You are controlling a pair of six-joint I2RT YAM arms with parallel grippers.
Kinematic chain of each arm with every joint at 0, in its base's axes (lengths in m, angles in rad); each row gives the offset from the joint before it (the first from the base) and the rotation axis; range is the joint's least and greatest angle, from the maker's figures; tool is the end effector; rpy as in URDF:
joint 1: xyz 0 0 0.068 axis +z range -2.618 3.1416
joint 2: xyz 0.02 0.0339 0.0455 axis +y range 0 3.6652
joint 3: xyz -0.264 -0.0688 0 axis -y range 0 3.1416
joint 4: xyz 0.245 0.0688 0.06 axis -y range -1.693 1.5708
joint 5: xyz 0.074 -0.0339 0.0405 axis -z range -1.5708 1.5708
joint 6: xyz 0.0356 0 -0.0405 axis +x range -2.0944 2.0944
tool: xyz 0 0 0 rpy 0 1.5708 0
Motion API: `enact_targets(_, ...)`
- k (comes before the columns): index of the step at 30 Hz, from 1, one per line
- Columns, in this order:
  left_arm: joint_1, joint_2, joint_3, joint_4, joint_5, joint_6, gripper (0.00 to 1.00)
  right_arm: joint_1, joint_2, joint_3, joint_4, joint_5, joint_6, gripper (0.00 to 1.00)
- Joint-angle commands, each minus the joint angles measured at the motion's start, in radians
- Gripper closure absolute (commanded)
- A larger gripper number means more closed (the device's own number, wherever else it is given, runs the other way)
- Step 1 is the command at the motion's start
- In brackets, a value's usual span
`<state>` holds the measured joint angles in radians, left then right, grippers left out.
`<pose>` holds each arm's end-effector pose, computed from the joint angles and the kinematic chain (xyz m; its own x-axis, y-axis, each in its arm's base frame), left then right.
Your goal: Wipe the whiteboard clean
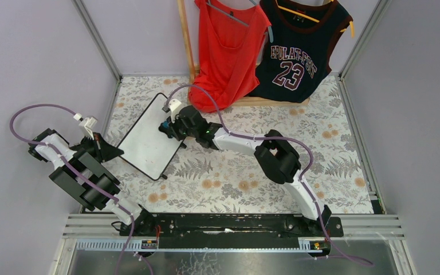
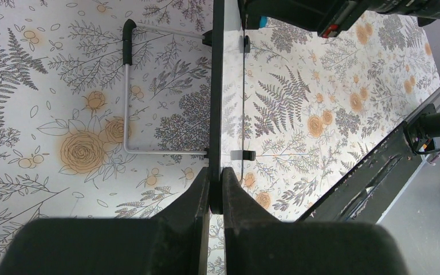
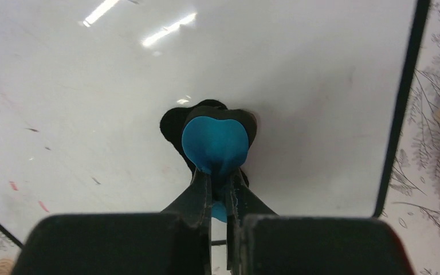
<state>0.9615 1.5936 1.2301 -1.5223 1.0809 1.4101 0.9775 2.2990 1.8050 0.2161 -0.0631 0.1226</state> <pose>0.1678 0.1856 0.2601 -0.6224 -0.0802 -0.7786 0.4503 0.7769 -0.4401 0.3029 0.4533 0.2172 -0.2576 -0.1637 -0.9523 -0.8361 0.5317 0.1348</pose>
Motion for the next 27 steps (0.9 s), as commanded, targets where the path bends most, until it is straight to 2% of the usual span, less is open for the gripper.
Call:
enact_targets(1, -0.017, 0.013, -0.033, 0.069, -0.207, 0.096, 1.00, -0.009, -0.043, -0.053, 0.036, 0.054, -0.001, 1.00)
enact_targets(17, -0.016, 0.013, -0.041, 0.070, -0.205, 0.101, 1.00, 0.219, -0.028, -0.085, 0.120, 0.049, 0.045, 1.00)
enact_targets(27, -0.017, 0.013, -0.042, 0.070, -0.204, 0.100, 1.00, 0.244, -0.029, -0.128, 0.166, 0.047, 0.089, 1.00)
